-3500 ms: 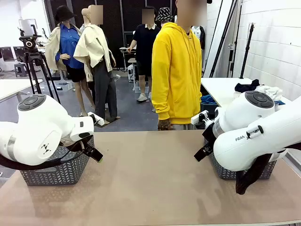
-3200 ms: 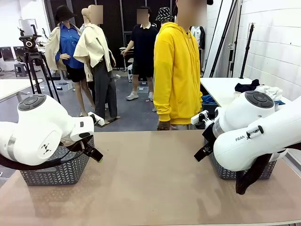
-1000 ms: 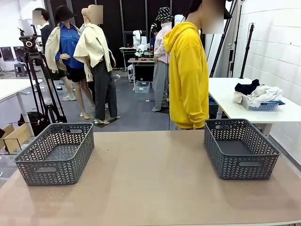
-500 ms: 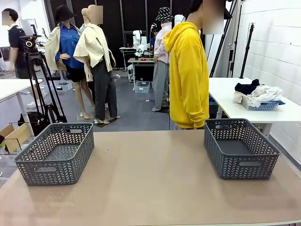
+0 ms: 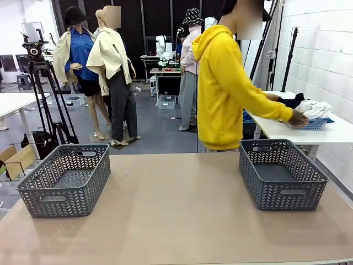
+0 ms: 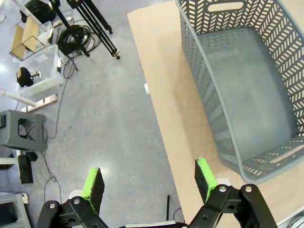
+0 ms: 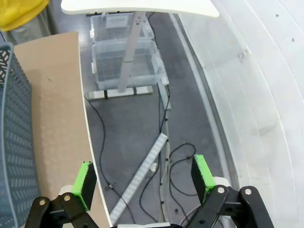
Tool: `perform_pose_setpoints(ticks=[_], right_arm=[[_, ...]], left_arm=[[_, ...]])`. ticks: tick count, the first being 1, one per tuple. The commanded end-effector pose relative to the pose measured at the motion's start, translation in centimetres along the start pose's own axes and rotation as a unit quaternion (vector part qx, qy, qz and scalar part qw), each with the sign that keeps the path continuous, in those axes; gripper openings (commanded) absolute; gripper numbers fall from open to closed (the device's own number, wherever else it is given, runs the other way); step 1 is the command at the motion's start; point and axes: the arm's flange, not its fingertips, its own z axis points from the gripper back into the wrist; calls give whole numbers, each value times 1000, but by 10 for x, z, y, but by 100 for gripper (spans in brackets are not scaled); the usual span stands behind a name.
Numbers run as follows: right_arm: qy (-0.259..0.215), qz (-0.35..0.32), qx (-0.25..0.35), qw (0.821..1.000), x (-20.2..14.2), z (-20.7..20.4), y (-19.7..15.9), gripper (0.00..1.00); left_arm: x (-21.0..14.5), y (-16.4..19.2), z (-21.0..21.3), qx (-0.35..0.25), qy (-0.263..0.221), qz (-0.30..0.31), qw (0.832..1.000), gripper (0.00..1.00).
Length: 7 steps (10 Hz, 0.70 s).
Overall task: Sort the tops and bottoms.
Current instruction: Lift clothes from the center of the table with your left hand.
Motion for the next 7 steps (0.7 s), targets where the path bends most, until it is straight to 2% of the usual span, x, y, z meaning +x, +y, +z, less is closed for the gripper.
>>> perform_pose_setpoints(ticks=[1, 7], right_arm=[[1, 6, 1, 1000, 0, 0, 0, 100], [1, 6, 1, 1000, 0, 0, 0, 100]], left_arm=[[-1, 2, -2, 1, -4, 2, 1000, 100], [-1, 2, -2, 1, -4, 2, 1000, 100]])
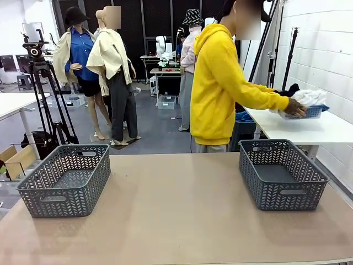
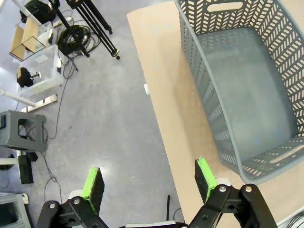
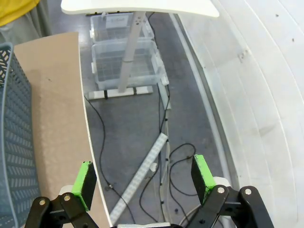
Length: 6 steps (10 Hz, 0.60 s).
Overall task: Sort the tops and bottoms.
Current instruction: Lift clothes from the center of the table with your left hand.
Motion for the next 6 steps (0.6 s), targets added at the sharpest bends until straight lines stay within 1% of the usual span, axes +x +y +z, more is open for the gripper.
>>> perform_pose_setpoints(ticks=[1, 6], right_arm=[[1, 6, 1, 1000, 0, 0, 0, 100], [1, 6, 1, 1000, 0, 0, 0, 100]], left_arm=[[-1, 3, -2, 1, -4, 3, 1000, 100], [-1, 3, -2, 1, -4, 3, 1000, 100]])
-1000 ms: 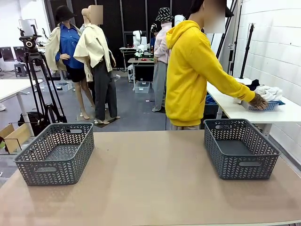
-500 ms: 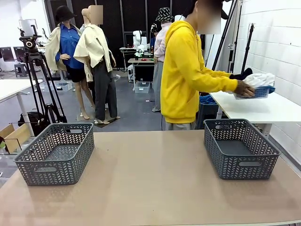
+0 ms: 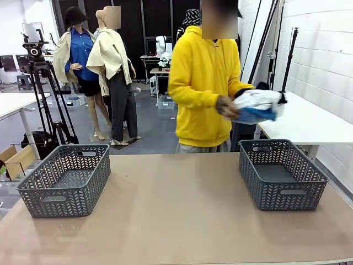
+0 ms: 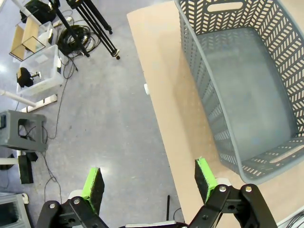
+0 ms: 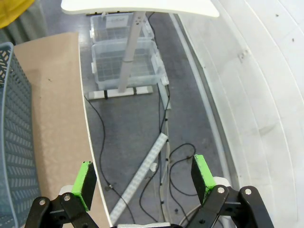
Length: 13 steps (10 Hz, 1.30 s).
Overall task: Sort the tops and bottoms.
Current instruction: Lift clothes from the center of the table with your left hand.
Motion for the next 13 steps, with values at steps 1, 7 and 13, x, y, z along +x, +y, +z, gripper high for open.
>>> perform_pose_setpoints(ticks=[1, 7, 13], right_arm=[[1, 6, 1, 1000, 0, 0, 0, 100], [1, 6, 1, 1000, 0, 0, 0, 100], [1, 6, 1, 1000, 0, 0, 0, 100]], left_arm=[[-1, 3, -2, 1, -4, 3, 1000, 100], [-1, 3, -2, 1, -4, 3, 1000, 100], [-1, 3, -2, 1, -4, 3, 1000, 100]])
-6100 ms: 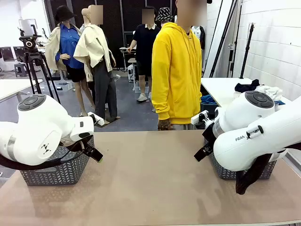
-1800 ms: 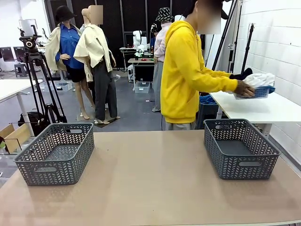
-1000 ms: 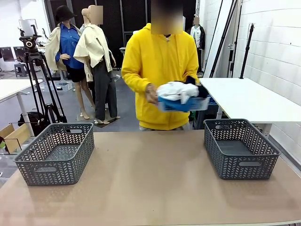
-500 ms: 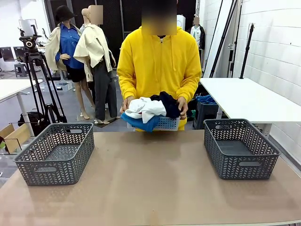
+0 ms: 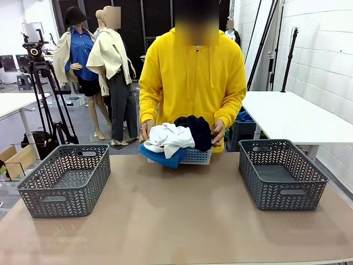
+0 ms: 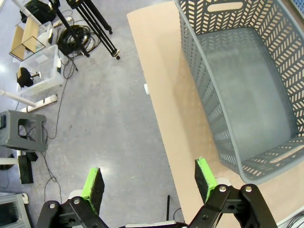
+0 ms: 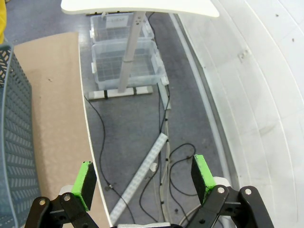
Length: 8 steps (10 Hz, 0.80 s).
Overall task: Sort the tops and bottoms.
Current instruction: Lift clothes from the center of the table with your left hand.
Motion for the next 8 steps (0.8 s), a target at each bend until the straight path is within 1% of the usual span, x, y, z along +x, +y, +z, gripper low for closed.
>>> perform_pose_setpoints(ticks=[1, 8], right_arm=[[1, 6, 1, 1000, 0, 0, 0, 100], [1, 6, 1, 1000, 0, 0, 0, 100]], left_arm=[[-1, 3, -2, 1, -4, 3, 1000, 100], [-1, 3, -2, 1, -4, 3, 1000, 100]])
